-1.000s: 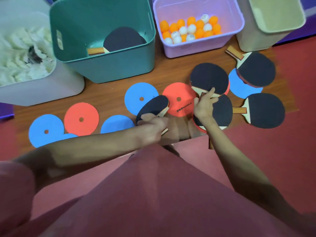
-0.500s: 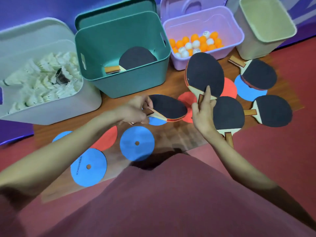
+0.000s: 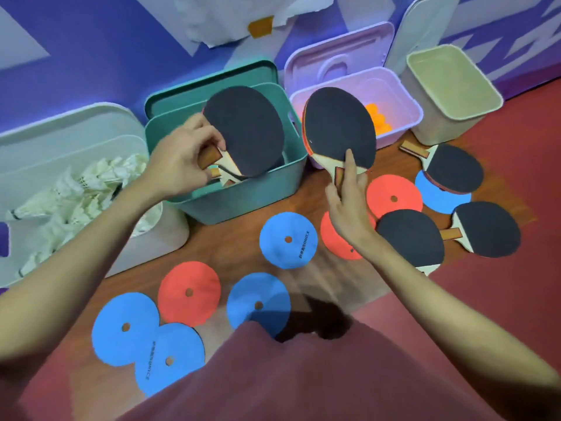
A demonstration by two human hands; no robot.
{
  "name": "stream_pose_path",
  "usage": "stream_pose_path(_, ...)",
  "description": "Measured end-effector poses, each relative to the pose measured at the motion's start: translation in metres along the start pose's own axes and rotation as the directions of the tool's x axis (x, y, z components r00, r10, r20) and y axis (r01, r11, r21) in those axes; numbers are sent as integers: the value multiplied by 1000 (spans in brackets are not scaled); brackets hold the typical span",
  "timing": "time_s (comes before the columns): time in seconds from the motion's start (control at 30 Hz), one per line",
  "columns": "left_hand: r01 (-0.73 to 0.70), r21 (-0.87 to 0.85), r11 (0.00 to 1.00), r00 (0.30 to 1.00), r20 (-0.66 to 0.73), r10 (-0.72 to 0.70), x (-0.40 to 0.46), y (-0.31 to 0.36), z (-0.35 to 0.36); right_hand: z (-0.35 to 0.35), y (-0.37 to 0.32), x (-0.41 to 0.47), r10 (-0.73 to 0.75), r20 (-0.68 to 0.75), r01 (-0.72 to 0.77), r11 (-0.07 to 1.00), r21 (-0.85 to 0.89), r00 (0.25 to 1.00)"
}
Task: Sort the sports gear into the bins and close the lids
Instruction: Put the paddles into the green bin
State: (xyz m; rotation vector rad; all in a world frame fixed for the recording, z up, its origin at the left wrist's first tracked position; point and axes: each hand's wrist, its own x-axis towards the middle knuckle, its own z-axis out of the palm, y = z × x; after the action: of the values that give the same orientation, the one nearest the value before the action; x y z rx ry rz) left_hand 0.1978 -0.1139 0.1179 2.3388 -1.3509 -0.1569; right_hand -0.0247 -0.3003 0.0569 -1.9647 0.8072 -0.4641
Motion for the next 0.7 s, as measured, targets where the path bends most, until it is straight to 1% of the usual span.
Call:
stream_pose_path(0.1,20,-62,998,999,50,-17,28,-31,11,13,-12,12,-11,16,11,1000,-5,1000)
stream_pose_path(0.27,5,-50,999,984,176,4,60,-67,48,30,-26,24,-16,12,16,1000,-25,1000)
stream_pose_path(0.43,15,-117,993,955,295,20,82,-103,75,40,-21,32,-10,31,13,996,-90,999)
stream_pose_path(0.57,66,-99,993,918,396,-21,90,-122,88,47,-24,33,-2,81,13,991,-136,997)
stream_pose_path(0.7,100,-11,995,880,467,-83,88,-140,91,57,-37,34,-20,152,44,987,-157,988)
